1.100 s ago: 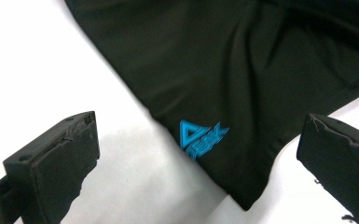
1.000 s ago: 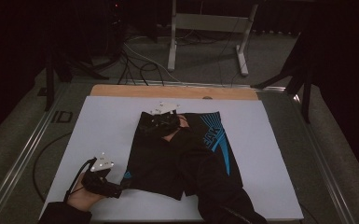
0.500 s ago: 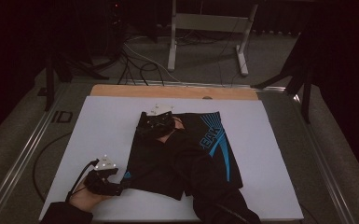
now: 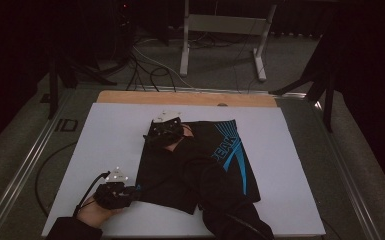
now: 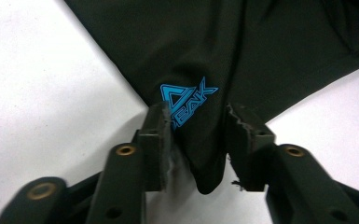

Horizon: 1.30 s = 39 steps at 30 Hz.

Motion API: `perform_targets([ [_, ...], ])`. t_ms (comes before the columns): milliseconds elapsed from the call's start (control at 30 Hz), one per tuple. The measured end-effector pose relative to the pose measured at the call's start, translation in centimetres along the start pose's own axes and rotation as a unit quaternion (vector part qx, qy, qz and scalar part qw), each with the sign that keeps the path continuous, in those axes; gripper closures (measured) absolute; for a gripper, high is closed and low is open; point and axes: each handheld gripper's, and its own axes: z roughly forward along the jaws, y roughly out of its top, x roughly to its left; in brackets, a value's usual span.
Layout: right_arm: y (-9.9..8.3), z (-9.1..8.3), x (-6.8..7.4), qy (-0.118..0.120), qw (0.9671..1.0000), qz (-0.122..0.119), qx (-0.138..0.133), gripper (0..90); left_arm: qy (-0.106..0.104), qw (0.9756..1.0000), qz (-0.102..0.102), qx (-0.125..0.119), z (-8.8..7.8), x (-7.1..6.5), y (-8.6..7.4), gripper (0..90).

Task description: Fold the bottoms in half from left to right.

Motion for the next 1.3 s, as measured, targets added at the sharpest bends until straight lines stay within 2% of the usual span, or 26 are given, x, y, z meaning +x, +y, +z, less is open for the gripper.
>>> perform_targets([
  [33, 0.1, 0.2, 0.0, -0.001, 1.0000, 0.007, 0.001, 9.1, 0.000, 1.0000, 0.000, 0.000, 0.0, -0.1, 0.0, 72.1],
  [133, 0.2, 0.4, -0.1, -0.003, 1.0000, 0.007, 0.001, 9.4, -0.002, 1.0000, -0.004, 0.000, 0.0, -0.2, 0.0, 81.7],
  [200, 0.1, 0.7, -0.3, -0.006, 1.0000, 0.003, 0.002, 10.4, 0.003, 1.0000, 0.001, -0.002, 0.1, -0.4, 0.1, 84.9],
  [233, 0.2, 1.1, -0.3, -0.012, 0.9998, 0.013, 0.005, 13.3, 0.005, 1.0000, 0.000, -0.006, 0.0, -0.5, 0.2, 85.6],
  [300, 0.1, 1.2, -0.4, -0.016, 0.9998, 0.009, 0.005, 13.8, 0.007, 0.9999, 0.000, -0.010, 0.0, -0.6, 0.2, 85.9],
  [500, 0.1, 2.2, -0.4, -0.029, 0.9991, 0.024, 0.017, 16.8, 0.010, 0.9998, 0.002, -0.015, -0.2, -0.6, 0.3, 86.6],
  [567, 0.1, 2.9, -0.5, -0.048, 0.9982, 0.032, 0.018, 21.4, 0.012, 0.9998, 0.003, -0.016, -0.2, -0.6, 0.3, 86.6],
  [633, 0.2, 3.0, -0.6, -0.048, 0.9981, 0.033, 0.019, 23.6, 0.013, 0.9998, 0.005, -0.016, -0.2, -0.7, 0.3, 86.6],
  [700, 0.3, 3.8, -0.4, -0.065, 0.9968, 0.040, 0.026, 29.6, 0.013, 0.9998, 0.005, -0.016, -0.2, -0.7, 0.3, 86.7],
  [900, 0.4, 5.0, -0.7, -0.085, 0.9945, 0.047, 0.039, 38.6, 0.014, 0.9997, 0.007, -0.019, -0.3, -0.7, 0.4, 86.7],
  [967, 0.4, 5.5, -0.8, -0.092, 0.9936, 0.047, 0.045, 39.9, 0.013, 0.9997, 0.006, -0.021, -0.3, -0.7, 0.5, 86.7],
  [1033, 0.5, 6.0, -1.0, -0.100, 0.9921, 0.057, 0.051, 41.4, 0.014, 0.9996, 0.005, -0.024, -0.2, -0.7, 0.5, 86.8],
  [1100, 0.5, 6.2, -1.1, -0.100, 0.9919, 0.058, 0.051, 41.8, 0.015, 0.9996, 0.007, -0.024, -0.2, -0.7, 0.5, 86.7],
  [1133, 0.4, 6.6, -1.1, -0.103, 0.9909, 0.063, 0.060, 42.6, 0.015, 0.9996, 0.006, -0.024, -0.2, -0.7, 0.5, 86.8],
  [1300, 0.1, 7.2, -0.9, -0.111, 0.9893, 0.060, 0.074, 43.6, 0.016, 0.9996, 0.006, -0.025, -0.1, -0.7, 0.5, 86.8],
])
